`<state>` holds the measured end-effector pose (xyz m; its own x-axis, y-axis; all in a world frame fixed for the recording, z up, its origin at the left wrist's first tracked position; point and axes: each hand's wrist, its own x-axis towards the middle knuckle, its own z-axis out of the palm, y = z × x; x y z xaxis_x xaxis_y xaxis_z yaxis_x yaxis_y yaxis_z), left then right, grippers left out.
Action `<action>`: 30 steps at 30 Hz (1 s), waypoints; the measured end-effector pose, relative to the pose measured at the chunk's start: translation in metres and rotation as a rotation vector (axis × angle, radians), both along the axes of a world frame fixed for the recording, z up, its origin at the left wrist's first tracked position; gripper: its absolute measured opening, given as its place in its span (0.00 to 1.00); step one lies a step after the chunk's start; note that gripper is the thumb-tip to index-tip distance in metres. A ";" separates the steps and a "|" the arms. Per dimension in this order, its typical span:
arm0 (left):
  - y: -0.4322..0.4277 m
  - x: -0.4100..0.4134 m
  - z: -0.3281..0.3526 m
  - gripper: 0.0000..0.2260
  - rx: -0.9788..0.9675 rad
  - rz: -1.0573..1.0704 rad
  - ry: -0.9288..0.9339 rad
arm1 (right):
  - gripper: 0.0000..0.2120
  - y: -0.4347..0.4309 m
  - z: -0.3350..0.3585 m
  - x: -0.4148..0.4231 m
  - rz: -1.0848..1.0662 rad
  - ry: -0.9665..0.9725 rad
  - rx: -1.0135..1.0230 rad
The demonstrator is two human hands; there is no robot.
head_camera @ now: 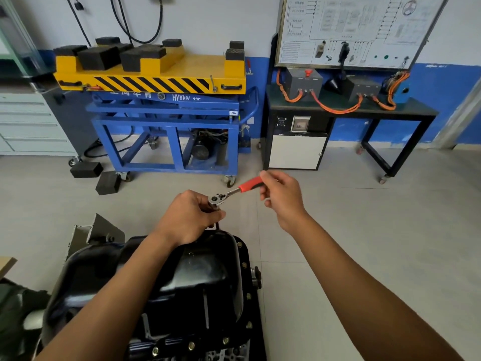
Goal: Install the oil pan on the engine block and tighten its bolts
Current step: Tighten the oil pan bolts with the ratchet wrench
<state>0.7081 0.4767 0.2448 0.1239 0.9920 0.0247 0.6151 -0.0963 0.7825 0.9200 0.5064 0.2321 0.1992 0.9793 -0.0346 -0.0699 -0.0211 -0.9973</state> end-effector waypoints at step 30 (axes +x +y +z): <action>0.002 -0.004 0.000 0.04 0.052 -0.116 0.034 | 0.13 -0.165 -0.019 -0.029 0.196 0.146 0.205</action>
